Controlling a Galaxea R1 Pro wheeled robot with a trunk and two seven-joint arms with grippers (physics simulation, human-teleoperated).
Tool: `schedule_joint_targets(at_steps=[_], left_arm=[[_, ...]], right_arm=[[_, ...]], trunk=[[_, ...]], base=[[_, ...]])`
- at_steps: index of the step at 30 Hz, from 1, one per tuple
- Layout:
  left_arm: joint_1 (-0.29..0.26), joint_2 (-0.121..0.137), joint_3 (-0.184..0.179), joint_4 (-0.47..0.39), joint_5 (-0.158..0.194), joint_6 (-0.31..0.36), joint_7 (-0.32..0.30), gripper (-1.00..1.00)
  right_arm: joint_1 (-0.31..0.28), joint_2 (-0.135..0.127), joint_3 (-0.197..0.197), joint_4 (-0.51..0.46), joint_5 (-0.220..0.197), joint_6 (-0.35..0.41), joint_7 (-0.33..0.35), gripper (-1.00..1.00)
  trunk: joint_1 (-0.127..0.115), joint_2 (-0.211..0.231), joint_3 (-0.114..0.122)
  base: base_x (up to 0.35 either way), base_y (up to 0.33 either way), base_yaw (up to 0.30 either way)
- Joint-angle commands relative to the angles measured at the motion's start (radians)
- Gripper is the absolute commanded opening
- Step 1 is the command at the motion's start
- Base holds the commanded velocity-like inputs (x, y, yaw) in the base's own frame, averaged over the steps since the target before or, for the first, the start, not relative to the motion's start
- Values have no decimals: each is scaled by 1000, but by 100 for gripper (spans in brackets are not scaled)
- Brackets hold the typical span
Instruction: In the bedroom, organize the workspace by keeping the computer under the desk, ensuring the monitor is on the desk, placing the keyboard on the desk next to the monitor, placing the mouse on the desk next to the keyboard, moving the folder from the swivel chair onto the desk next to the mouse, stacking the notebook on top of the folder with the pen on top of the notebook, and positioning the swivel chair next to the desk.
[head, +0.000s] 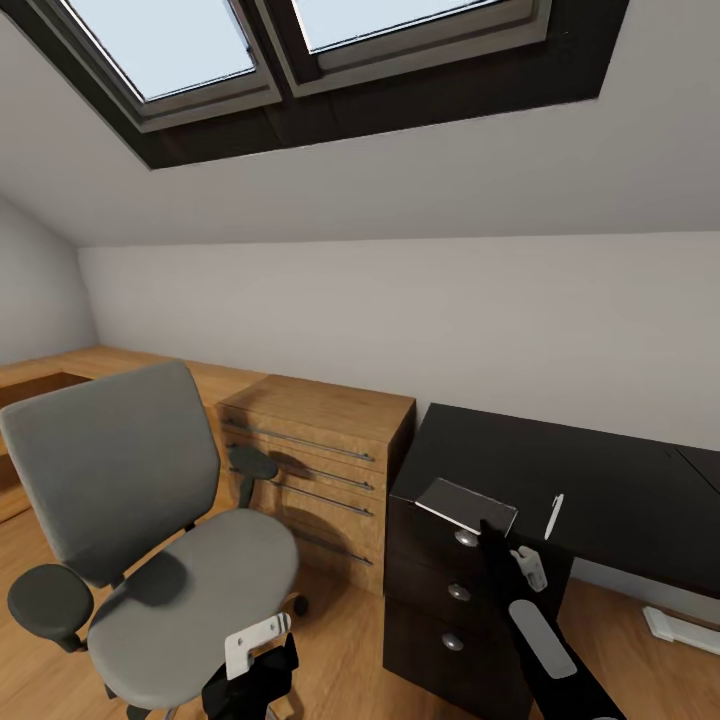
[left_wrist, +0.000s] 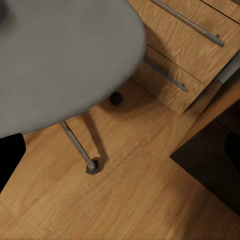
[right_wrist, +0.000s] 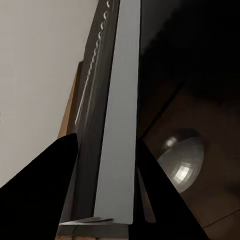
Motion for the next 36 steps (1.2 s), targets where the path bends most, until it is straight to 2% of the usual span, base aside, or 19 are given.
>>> schedule_joint_targets(at_steps=[1, 9, 17, 22, 26, 28, 29, 36], left_arm=[[-1, 1, -1, -2, 3, 5, 5, 100], [-1, 1, -14, -2, 3, 5, 5, 100], [-1, 1, -14, -2, 3, 5, 7, 100], [-1, 1, -14, -2, 3, 5, 7, 100], [-1, 1, -13, -2, 3, 5, 7, 100], [-1, 1, -13, -2, 3, 5, 7, 100], [-1, 1, -14, -2, 3, 5, 7, 100], [-1, 1, -14, -2, 3, 5, 6, 100]], right_arm=[[0, 0, 1, 1, -13, -2, 5, -100], [0, -2, 1, -11, -15, -3, 7, -100], [20, -7, 0, -105, -16, -1, 5, -100], [51, -32, -1, -174, -18, 1, 3, -100], [97, -55, -1, -264, -20, 15, -1, -100], [106, -59, -1, -280, -22, 19, -2, -100], [117, -62, -14, -302, -37, 25, -3, -100], [121, -64, -71, -312, -53, 27, -7, -100]], trunk=[[0, 0, -1], [-31, 56, 24], [-61, 112, 49], [-81, 147, 65], [-96, 175, 77], [-104, 189, 84], [-107, 196, 87], [-111, 203, 90]], base=[[0, 0, 0], [0, 0, 0], [0, 0, 0], [0, 0, 0], [0, 0, 0], [0, 0, 0], [0, 0, 0], [0, 0, 0]])
